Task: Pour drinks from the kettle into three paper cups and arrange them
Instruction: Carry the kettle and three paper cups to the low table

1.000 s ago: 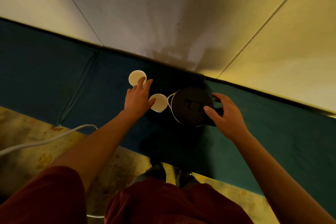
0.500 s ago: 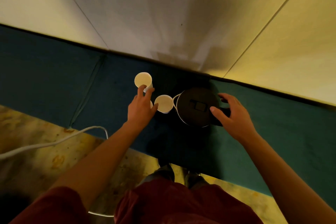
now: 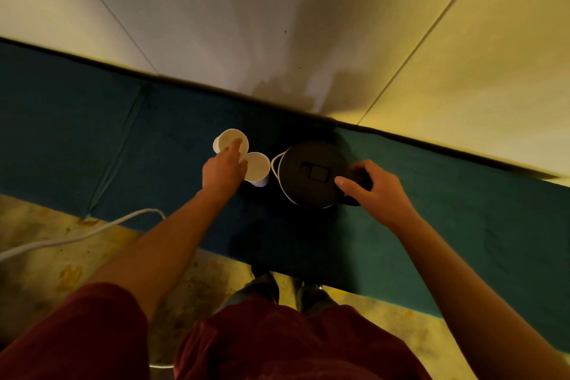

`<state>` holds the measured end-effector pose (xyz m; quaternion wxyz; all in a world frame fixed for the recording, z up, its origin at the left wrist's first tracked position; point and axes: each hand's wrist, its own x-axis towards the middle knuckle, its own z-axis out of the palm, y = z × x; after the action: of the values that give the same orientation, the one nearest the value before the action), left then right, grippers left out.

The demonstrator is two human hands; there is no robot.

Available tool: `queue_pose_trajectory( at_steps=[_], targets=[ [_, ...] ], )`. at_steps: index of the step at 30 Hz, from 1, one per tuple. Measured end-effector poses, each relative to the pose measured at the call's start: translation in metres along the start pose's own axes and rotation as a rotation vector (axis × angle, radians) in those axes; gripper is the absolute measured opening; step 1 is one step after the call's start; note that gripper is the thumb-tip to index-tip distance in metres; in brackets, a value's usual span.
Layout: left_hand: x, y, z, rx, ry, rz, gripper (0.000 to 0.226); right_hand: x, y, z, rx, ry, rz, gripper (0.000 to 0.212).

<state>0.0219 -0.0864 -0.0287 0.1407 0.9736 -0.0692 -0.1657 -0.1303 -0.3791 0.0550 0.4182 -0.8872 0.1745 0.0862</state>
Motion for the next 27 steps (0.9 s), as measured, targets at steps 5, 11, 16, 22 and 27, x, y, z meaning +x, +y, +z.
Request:
queue_pose_trajectory(
  at_steps=[5, 11, 16, 22, 27],
  targets=[
    [0.004, 0.01, 0.001, 0.111, -0.087, 0.041, 0.033, 0.0, 0.008, -0.005, -0.004, 0.018, 0.0, 0.04],
    [0.011, 0.01, -0.006, 0.115, -0.021, 0.048, 0.033, 0.0, 0.012, -0.003, 0.009, 0.036, 0.004, 0.036],
    [0.002, 0.007, -0.005, 0.064, 0.023, 0.083, 0.028, 0.0, 0.012, -0.002, 0.036, 0.048, 0.009, 0.045],
    [-0.004, 0.006, -0.003, 0.073, -0.029, 0.082, 0.031, 0.005, 0.021, 0.0, 0.263, -0.04, 0.072, 0.042],
    [-0.007, 0.005, -0.009, 0.049, 0.005, 0.093, 0.029, 0.012, 0.024, -0.006, 0.299, -0.085, 0.122, 0.069]
  ],
)
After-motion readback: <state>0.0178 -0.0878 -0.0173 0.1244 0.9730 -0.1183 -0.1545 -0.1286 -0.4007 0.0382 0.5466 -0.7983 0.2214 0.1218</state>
